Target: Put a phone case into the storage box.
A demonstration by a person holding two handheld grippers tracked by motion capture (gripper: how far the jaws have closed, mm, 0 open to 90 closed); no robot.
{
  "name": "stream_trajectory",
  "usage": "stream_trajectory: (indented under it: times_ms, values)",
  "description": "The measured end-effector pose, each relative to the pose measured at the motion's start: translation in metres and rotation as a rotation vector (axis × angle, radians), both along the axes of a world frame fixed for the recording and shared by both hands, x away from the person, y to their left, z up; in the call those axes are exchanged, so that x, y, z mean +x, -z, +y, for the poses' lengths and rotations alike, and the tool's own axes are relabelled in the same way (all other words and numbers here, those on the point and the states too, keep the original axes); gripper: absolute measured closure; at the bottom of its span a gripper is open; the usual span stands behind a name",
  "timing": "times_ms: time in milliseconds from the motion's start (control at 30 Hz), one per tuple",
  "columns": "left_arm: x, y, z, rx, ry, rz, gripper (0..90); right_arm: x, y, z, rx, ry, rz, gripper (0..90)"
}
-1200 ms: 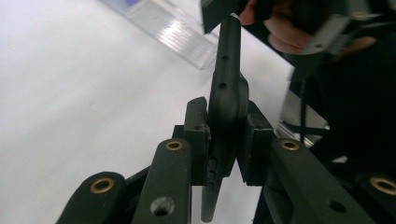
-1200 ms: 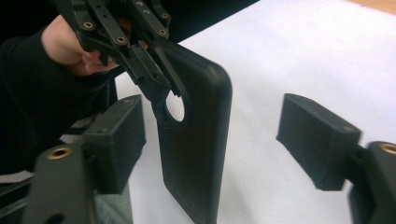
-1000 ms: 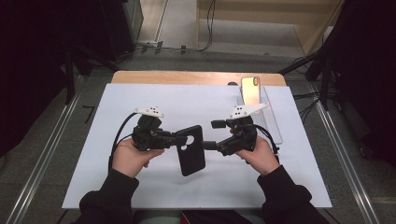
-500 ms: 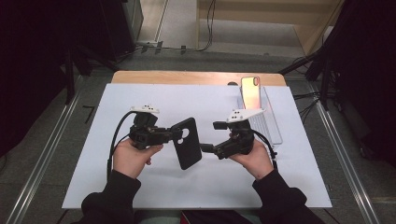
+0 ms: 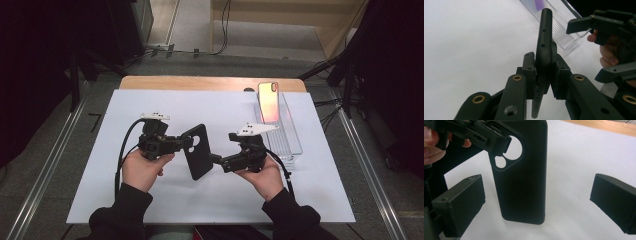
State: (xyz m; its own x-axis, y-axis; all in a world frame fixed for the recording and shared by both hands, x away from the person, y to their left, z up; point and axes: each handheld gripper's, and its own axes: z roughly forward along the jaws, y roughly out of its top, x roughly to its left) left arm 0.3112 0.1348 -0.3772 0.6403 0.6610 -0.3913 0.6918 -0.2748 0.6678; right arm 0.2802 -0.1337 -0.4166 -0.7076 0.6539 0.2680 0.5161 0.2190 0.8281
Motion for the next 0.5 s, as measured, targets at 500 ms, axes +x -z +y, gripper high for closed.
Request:
stream_trajectory:
  times_ms: [500]
  values:
    - [-0.004, 0.002, -0.013, 0.008, 0.011, 0.008, 76.6, -0.004, 0.008, 0.02, -0.034, 0.065, 0.0, 0.0]
